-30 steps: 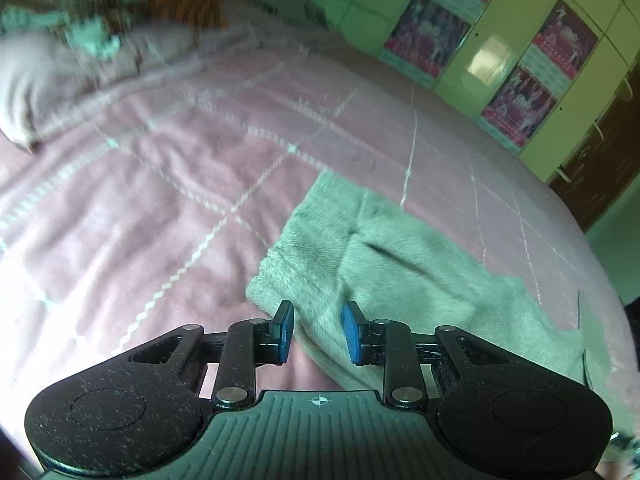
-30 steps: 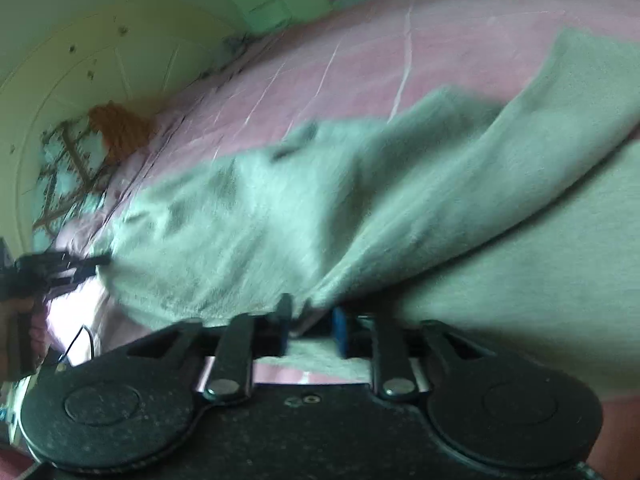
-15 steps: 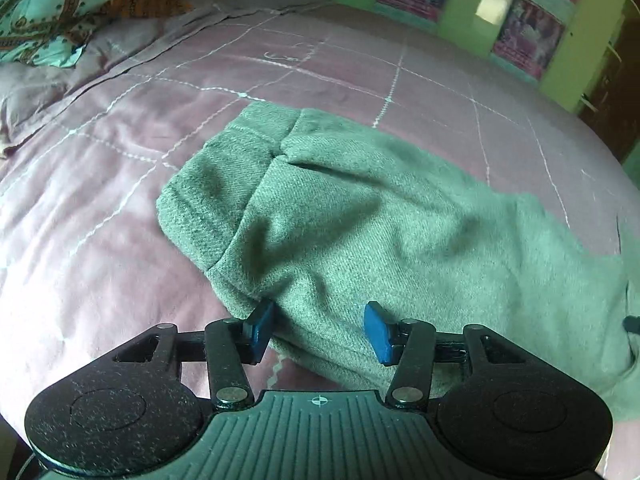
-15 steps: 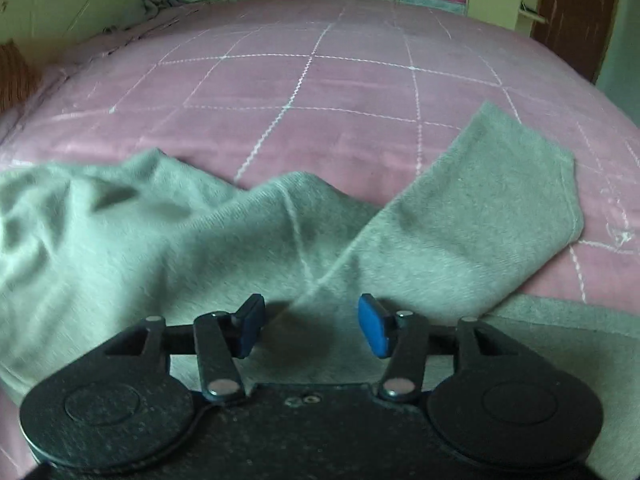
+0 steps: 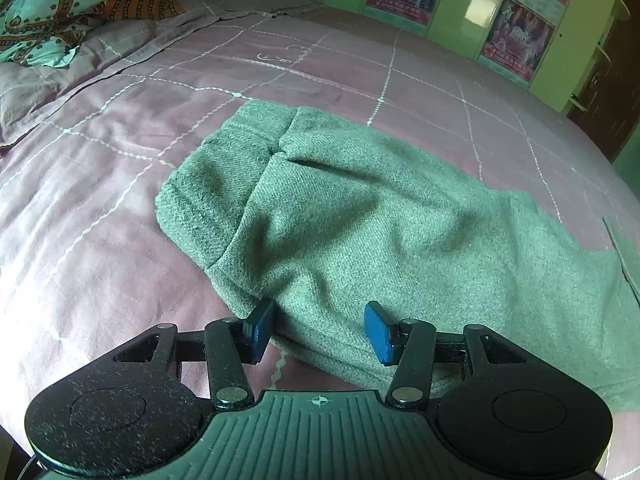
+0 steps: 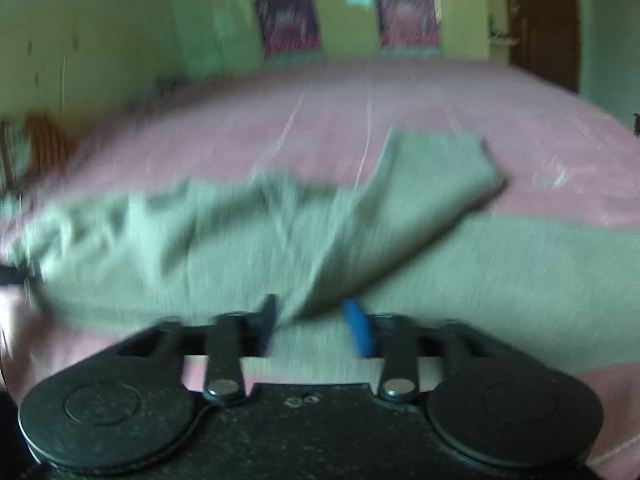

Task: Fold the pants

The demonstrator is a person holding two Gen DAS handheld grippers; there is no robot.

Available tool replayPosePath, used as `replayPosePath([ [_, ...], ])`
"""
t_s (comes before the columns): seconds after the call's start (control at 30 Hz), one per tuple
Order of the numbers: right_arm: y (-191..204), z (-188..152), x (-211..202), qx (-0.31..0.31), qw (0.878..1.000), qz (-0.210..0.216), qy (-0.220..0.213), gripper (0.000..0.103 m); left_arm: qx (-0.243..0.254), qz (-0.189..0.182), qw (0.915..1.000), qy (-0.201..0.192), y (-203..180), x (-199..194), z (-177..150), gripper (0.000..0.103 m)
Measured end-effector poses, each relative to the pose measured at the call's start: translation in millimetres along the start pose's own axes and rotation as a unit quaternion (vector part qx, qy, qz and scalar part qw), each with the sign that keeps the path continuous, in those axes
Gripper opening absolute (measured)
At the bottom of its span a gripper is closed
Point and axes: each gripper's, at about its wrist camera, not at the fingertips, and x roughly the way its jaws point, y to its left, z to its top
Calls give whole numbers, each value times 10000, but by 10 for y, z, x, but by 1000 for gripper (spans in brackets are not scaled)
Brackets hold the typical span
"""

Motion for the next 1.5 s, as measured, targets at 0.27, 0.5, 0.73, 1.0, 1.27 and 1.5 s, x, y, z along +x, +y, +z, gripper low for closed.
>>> replayPosePath([
  [0.27,-43,342,699,-110,9967,-492,633,9,-29,-34,10000,28,14,-3,6,50],
  [0.5,-328,-93,114,349,9967,-428,601,0,-6,-56,10000,-14,18,-11,-21,50],
  [0.73,-445,149,-30,327,9986,-395,-147,38,16,-12,10000,17,-1,2,-9,51],
  [1.0,-253,221,665,-1066,9863,-909,870,4,-8,-54,10000,67,27,9,10,51],
  [1.27,-512,-198,148,-401,9902,-819,1058,21,12,-51,10000,22,20,14,-14,51],
  [1.5,-248,401,275,-1211,9893,-748,321,39,13,-44,10000,30,7,23,-13,52],
])
